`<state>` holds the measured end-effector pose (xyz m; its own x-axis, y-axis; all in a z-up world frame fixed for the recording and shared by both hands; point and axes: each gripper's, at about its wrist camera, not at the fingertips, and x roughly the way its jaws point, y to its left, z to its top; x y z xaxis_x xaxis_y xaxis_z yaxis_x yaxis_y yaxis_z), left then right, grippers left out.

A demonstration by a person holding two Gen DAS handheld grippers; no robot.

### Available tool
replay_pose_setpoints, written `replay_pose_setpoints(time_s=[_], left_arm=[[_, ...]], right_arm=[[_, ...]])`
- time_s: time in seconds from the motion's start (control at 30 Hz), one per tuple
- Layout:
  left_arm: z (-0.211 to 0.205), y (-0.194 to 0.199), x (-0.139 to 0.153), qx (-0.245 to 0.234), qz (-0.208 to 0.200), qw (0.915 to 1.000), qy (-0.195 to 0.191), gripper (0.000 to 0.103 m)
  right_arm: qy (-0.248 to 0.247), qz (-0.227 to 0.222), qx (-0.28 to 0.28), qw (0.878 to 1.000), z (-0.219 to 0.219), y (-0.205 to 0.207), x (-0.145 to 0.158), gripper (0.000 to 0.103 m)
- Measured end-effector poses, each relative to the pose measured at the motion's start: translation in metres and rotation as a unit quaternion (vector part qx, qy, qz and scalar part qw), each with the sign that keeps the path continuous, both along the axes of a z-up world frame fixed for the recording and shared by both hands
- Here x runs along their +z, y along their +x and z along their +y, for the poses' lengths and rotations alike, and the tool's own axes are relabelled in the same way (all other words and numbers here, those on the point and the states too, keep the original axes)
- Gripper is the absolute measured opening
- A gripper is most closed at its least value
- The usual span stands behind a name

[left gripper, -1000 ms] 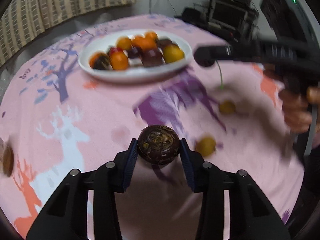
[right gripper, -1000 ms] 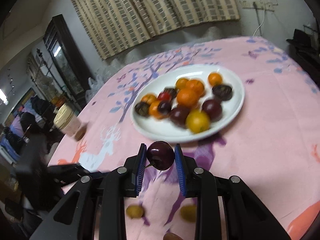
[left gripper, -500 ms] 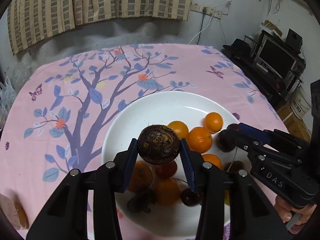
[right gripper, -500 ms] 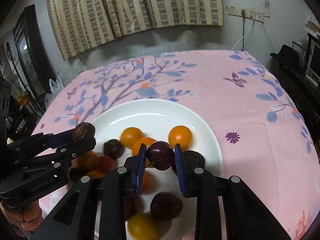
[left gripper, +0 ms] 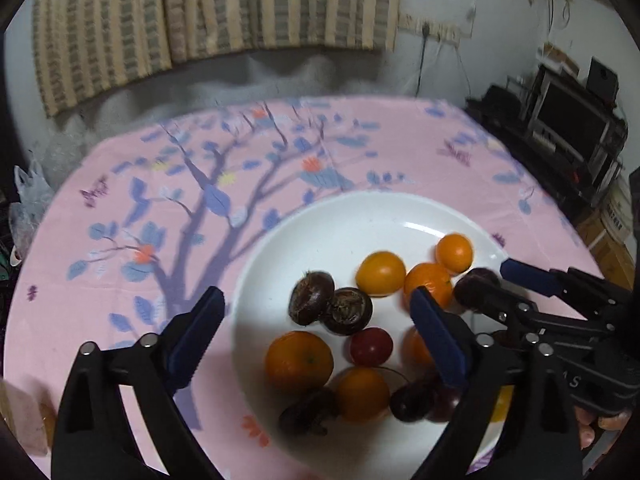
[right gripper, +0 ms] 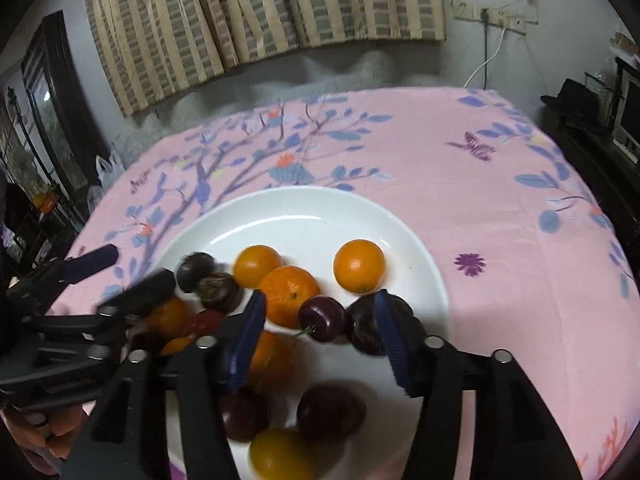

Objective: Organize fruits
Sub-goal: 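Carry both fruits over the white plate and open both tools, then grasp a small yellow fruit with the right tool while the left tool grasps another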

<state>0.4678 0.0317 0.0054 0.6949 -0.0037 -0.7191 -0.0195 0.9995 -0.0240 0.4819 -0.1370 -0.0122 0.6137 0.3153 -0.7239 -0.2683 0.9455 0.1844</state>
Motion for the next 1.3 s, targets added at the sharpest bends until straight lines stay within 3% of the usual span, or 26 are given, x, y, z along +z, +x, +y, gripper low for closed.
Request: replay_pose_setpoints(time_s=[0.13,0.23,0.37,0.47,0.53,0.7,0.87,1.0,1.1,1.17,1.3], left_arm=[[0.006,-0.053,0.024,-0.004,-0.023,0.9997,-0.005,0.098],[0.011,-0.096,0.027,0.009,-0.028,0.9996,-0.001,0.098],[0.022,-0.156,0.008,0.024,-0.017,0.9990,-0.034,0.098],[0.030,-0.195,-0.012,0.032,-0.009,0.9978,-0.058,0.098],[0.032,-0.216,-0.026,0.037,-0.003,0.9970,-0.068,0.098],[0.031,-0.241,-0.046,0.032,0.020,0.9967,-0.072,0.098],[0.028,-0.251,-0.053,0.033,0.015,0.9983,-0.046,0.098],[0.030,-0.248,-0.056,0.031,0.022,0.9975,-0.060,0.098],[0.030,-0.247,-0.058,0.030,0.028,0.9973,-0.062,0.098],[0.030,-0.247,-0.058,0.031,0.030,0.9971,-0.062,0.098],[0.026,-0.245,-0.058,0.023,0.031,0.9971,-0.066,0.098]], right_arm=[[0.024,-0.018,-0.015,0.999,-0.013,-0.044,0.019,0.068],[0.041,-0.019,0.009,0.999,-0.020,-0.093,0.023,0.069],[0.011,-0.005,0.049,0.999,-0.022,-0.153,0.006,0.069],[-0.071,-0.001,0.036,0.997,-0.020,-0.192,-0.016,0.069],[-0.079,0.006,0.042,0.996,-0.017,-0.209,-0.030,0.069],[-0.103,0.015,0.041,0.994,-0.003,-0.219,-0.046,0.066],[-0.106,0.029,0.036,0.993,-0.003,-0.210,-0.051,0.053],[-0.106,0.036,0.033,0.993,-0.003,-0.204,-0.054,0.049],[-0.104,0.034,0.032,0.993,-0.004,-0.201,-0.053,0.040],[-0.104,0.033,0.031,0.994,-0.004,-0.200,-0.053,0.027],[-0.080,0.028,0.023,0.996,-0.011,-0.202,-0.050,0.027]])
